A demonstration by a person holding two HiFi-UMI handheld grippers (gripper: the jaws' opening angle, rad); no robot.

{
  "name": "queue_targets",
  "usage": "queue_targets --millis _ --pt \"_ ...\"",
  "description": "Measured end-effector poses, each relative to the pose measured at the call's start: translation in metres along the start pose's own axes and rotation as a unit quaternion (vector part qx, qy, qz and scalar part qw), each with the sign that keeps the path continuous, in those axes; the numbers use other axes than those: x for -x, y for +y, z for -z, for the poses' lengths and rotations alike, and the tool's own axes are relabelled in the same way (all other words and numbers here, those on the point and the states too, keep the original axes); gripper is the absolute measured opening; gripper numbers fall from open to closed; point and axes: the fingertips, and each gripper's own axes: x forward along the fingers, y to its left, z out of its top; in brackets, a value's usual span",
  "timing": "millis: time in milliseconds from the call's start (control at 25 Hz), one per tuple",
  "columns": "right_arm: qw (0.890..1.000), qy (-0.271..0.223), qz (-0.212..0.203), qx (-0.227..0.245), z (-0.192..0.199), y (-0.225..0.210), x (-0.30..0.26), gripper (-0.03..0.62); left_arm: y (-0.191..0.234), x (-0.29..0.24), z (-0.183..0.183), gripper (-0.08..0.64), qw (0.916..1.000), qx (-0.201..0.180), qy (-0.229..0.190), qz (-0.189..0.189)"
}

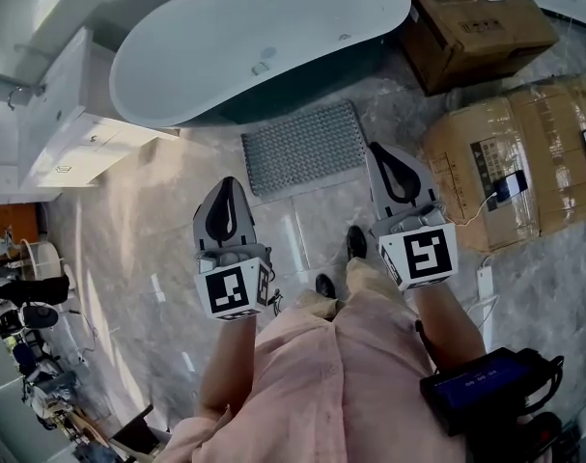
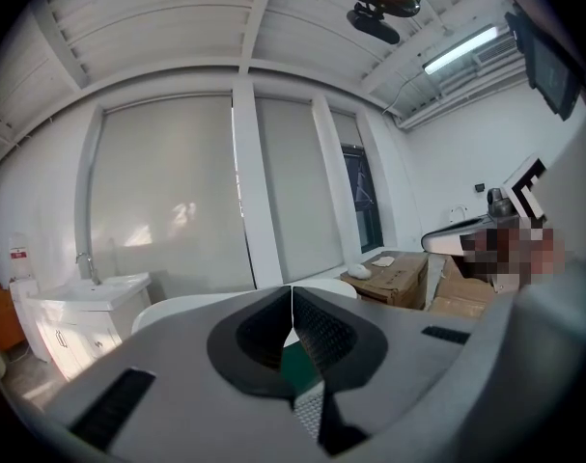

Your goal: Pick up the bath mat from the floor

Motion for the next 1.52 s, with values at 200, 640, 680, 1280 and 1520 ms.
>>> queue_targets --millis 200,640,680,1280,1520 --pt "1.000 -0.005 -0.004 -0.006 -0.010 -0.002 -0.013 0.018 0.009 -0.005 -0.010 0.028 1.0000 -0.003 -0.001 -0.006" --pt "1.000 0.004 -0.028 0.012 -0.011 0.011 -0.069 0.018 0.060 -0.021 0.006 0.028 0.9987 0.018 0.002 -0.048" --pt "0.999 0.004 -0.027 0.015 -0.013 0.014 -0.076 0.018 0.068 -0.024 0.008 0.028 0.9985 0.021 0.001 -0.050" --pt "0.999 0.004 0.013 0.032 -0.046 0.078 -0.181 0.019 0.204 -0.064 0.021 0.028 0.9982 0.041 -0.024 -0.037" --pt "0.998 0.011 0.031 0.054 -0.049 0.084 -0.193 0.020 0.227 -0.078 0.025 0.028 0.9983 0.046 -0.024 -0.025"
